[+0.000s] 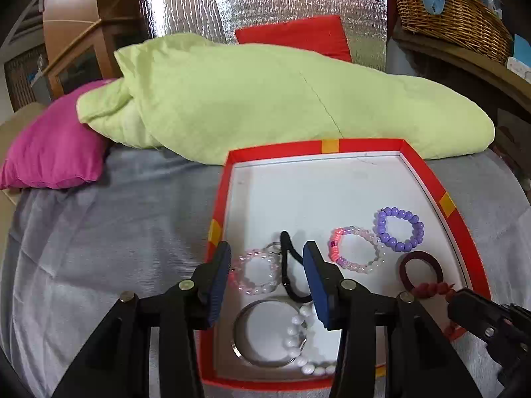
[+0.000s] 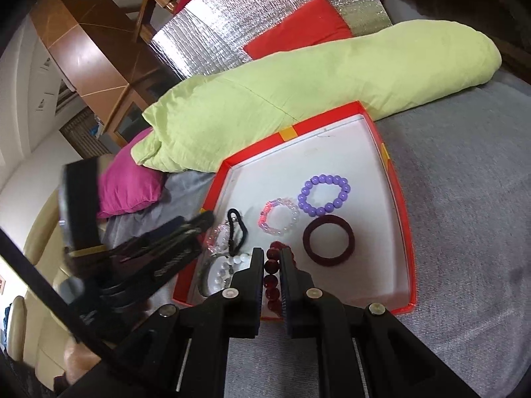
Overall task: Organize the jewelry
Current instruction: 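Lower the black hair tie into the box and open the left tool, then lower the red bead bracelet into the box and open the right tool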
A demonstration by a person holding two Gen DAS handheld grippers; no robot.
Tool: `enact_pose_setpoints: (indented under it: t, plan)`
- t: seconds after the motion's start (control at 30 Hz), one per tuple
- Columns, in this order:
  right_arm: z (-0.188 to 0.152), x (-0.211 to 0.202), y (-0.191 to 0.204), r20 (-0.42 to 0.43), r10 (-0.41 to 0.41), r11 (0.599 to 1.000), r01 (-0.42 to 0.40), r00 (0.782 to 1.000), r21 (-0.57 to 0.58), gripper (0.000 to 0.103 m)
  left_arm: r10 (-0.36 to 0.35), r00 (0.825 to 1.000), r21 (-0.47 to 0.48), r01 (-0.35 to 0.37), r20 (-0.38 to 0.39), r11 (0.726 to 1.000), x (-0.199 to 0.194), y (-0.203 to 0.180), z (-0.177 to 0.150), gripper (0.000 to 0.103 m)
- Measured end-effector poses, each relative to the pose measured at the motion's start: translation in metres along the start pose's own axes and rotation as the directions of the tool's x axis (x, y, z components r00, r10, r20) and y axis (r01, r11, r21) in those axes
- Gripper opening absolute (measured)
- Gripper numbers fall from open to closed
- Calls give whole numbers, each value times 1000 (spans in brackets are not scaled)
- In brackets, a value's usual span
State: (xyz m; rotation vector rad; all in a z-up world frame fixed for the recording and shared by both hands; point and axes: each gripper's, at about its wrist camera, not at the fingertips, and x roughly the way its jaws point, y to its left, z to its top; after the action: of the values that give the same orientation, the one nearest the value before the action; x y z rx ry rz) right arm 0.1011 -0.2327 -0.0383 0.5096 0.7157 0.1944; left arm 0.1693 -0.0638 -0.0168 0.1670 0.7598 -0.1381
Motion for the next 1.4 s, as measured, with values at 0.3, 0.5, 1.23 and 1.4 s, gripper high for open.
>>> enact_pose_setpoints:
  t: [0.3, 0.5, 1.23, 1.4]
  plan:
    - [-5, 9, 3, -35, -24, 1000, 24, 999, 2, 10, 30, 998, -11, -30, 61, 999, -34, 13, -1, 63]
    - [-6, 11, 7, -27, -38, 999, 37, 999, -8, 10, 39, 997, -15, -38, 69, 999, -46, 21, -3, 64]
    - [1, -30, 15, 43, -181, 980, 183, 983, -73, 59, 60, 996, -17, -59, 71, 998, -79, 33, -23, 73]
    - [-8, -53, 27, 61, -231, 959, 238, 971, -152, 65, 32, 998, -23, -30, 60, 999, -91, 29, -37, 73]
